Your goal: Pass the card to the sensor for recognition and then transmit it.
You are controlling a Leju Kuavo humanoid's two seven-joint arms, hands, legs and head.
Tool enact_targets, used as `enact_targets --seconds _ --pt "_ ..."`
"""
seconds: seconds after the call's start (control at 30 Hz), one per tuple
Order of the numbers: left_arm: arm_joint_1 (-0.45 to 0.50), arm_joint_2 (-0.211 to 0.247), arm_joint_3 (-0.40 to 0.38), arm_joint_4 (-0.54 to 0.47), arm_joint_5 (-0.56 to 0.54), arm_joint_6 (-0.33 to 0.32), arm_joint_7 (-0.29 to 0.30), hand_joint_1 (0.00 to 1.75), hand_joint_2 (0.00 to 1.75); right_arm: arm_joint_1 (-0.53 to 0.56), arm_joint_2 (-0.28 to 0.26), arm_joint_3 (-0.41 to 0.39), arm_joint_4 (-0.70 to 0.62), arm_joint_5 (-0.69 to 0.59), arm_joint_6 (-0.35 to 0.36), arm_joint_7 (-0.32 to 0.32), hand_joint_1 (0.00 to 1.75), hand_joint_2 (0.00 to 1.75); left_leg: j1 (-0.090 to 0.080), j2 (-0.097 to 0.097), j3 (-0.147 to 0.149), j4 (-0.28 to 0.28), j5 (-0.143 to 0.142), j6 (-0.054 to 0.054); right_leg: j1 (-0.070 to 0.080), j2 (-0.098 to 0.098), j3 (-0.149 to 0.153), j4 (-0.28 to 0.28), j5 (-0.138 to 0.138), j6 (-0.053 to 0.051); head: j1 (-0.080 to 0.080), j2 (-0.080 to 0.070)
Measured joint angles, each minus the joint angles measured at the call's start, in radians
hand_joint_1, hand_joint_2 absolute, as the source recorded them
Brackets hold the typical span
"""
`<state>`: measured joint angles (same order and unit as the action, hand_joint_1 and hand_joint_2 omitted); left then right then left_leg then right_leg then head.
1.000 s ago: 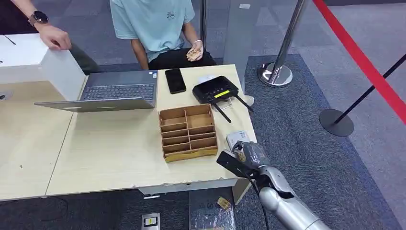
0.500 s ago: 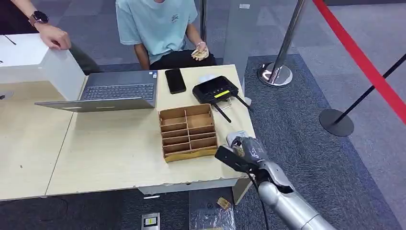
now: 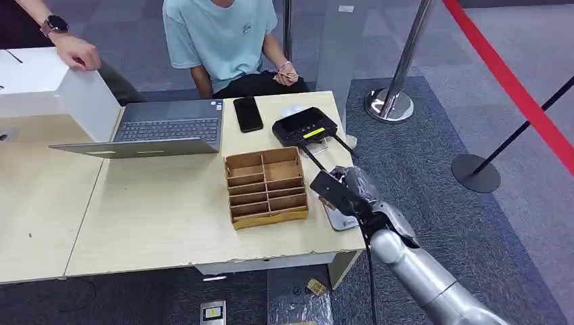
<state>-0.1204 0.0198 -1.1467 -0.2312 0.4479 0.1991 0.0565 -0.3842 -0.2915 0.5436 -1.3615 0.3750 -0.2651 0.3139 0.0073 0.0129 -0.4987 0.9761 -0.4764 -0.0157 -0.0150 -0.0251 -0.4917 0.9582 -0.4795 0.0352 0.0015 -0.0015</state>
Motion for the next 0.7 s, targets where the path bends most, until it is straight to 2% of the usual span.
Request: enact_targets --seconds 0.5,0.7 --pt "0.0 0.0 0.0 0.0 0.005 0.002 0.0 0.0 1.75 -0.003 -0.025 -0.011 0.029 -0.002 -0.023 -0.01 1.75 1.75 0.0 0.0 0.0 0.0 0.0 0.0 0.0 0.0 0.0 0.0 0.0 0.0 0.0 0.0" --pt "0.0 0.0 0.0 0.0 0.006 0.003 0.002 0.0 1.75 0.007 -0.034 -0.024 0.082 -0.042 -0.067 -0.051 1.75 1.75 0.0 0.0 0.0 0.0 0.0 0.0 0.0 0.0 0.0 0.0 0.0 0.0 0.0 0.0"
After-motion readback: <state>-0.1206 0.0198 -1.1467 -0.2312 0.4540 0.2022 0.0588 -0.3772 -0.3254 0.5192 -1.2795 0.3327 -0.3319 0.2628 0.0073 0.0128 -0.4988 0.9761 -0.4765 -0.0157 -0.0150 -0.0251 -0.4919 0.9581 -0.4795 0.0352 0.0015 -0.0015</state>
